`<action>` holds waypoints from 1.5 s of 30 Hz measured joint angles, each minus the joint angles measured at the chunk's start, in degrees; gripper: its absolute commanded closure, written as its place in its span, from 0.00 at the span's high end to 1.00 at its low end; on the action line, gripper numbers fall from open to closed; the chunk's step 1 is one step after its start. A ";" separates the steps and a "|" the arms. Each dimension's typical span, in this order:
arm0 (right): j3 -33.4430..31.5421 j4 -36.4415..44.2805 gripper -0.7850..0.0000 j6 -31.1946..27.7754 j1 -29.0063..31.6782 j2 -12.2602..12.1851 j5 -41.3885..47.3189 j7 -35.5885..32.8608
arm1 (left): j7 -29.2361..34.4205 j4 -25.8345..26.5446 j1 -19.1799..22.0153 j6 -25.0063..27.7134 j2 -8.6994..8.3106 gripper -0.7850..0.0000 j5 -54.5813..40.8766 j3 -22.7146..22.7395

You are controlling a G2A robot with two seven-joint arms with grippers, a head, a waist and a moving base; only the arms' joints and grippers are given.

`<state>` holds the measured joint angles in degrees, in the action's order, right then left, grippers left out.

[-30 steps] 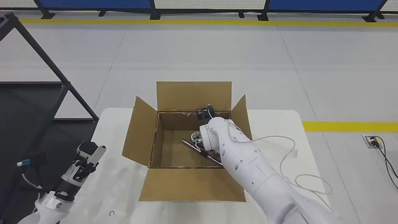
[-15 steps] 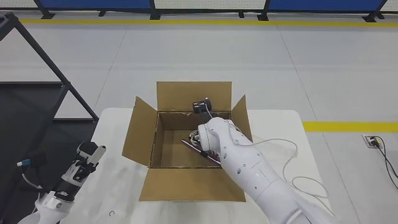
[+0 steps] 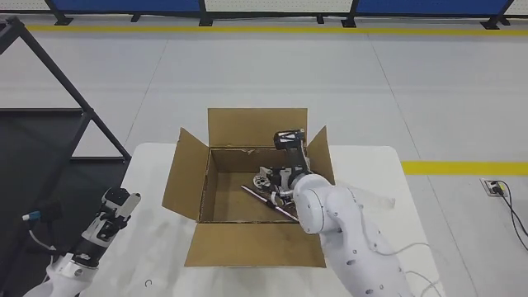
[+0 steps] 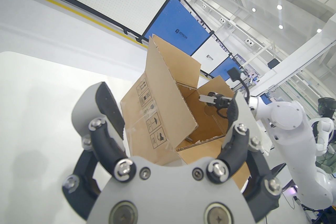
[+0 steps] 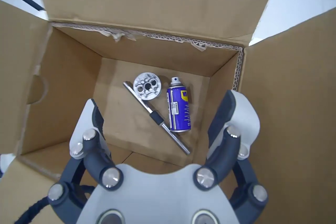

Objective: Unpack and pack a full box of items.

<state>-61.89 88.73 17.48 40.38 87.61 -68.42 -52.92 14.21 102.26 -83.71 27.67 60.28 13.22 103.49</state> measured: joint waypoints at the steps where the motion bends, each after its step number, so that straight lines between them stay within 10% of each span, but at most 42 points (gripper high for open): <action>1: -1.72 2.84 1.00 -1.62 2.04 -0.31 1.46 1.02 | 0.00 0.00 0.00 0.00 0.00 1.00 0.00 0.00; 24: -4.91 10.92 1.00 -7.42 9.48 -0.86 8.60 5.83 | -0.39 0.54 -0.28 -0.48 0.05 1.00 -0.04 0.19; 34: -16.77 29.12 1.00 -18.90 21.98 -2.72 20.38 12.75 | 4.97 1.67 0.94 6.28 -0.22 1.00 -2.13 -1.28; 45: -25.48 25.87 1.00 -17.52 22.97 -4.00 30.38 8.19 | 9.23 0.50 3.65 7.66 -0.36 1.00 -4.92 -4.90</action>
<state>-87.37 114.60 -0.04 63.34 83.61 -38.04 -44.72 23.44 102.76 -80.06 35.33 59.92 8.29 98.59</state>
